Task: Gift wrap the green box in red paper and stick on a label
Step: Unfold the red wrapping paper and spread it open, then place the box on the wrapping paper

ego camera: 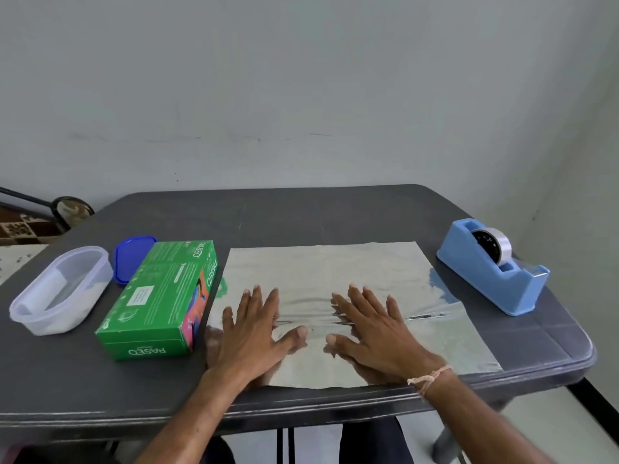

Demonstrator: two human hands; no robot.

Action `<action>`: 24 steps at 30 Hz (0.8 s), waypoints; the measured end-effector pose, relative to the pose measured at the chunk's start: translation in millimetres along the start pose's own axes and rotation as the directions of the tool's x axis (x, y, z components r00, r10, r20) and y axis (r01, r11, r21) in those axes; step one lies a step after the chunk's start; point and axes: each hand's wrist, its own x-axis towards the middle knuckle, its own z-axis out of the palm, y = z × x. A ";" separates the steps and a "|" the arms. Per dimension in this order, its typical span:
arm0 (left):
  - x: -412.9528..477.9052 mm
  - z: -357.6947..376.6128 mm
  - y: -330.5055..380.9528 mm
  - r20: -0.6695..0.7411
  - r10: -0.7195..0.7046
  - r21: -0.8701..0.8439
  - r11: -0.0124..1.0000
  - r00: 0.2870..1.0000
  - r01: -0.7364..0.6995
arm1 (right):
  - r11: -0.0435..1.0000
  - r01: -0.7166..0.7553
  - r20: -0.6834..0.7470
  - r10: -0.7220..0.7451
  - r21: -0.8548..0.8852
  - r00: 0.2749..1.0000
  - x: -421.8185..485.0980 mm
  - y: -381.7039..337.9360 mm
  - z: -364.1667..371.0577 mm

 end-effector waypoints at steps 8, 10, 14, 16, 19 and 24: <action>-15.4 3.5 4.0 -0.273 -0.027 -0.341 0.937 0.962 -0.070 | 0.988 0.094 -0.078 -0.085 0.123 0.993 9.7 -35.4 -14.5; -24.5 -13.3 3.7 -0.552 -0.038 -0.278 0.950 0.833 -0.140 | 0.979 0.138 -0.079 -0.127 0.149 0.989 19.0 -48.3 -17.5; -27.9 -51.8 -25.5 -0.673 -0.121 0.036 0.980 0.729 0.196 | 0.983 0.182 0.002 -0.182 -0.005 0.983 26.6 -60.8 -14.6; -28.3 -66.3 -47.8 -0.500 -0.334 -0.002 0.923 0.799 0.384 | 0.984 0.177 -0.011 -0.177 -0.008 0.984 27.6 -62.5 -14.8; -29.7 -77.4 -73.3 -0.303 -0.508 -0.016 0.849 0.806 0.528 | 0.987 0.158 0.011 -0.158 0.035 0.987 30.1 -62.2 -18.3; -26.4 -100.6 -92.6 -0.283 -0.590 -0.244 0.807 0.756 0.539 | 0.984 0.175 -0.007 -0.174 0.032 0.985 31.3 -62.3 -20.3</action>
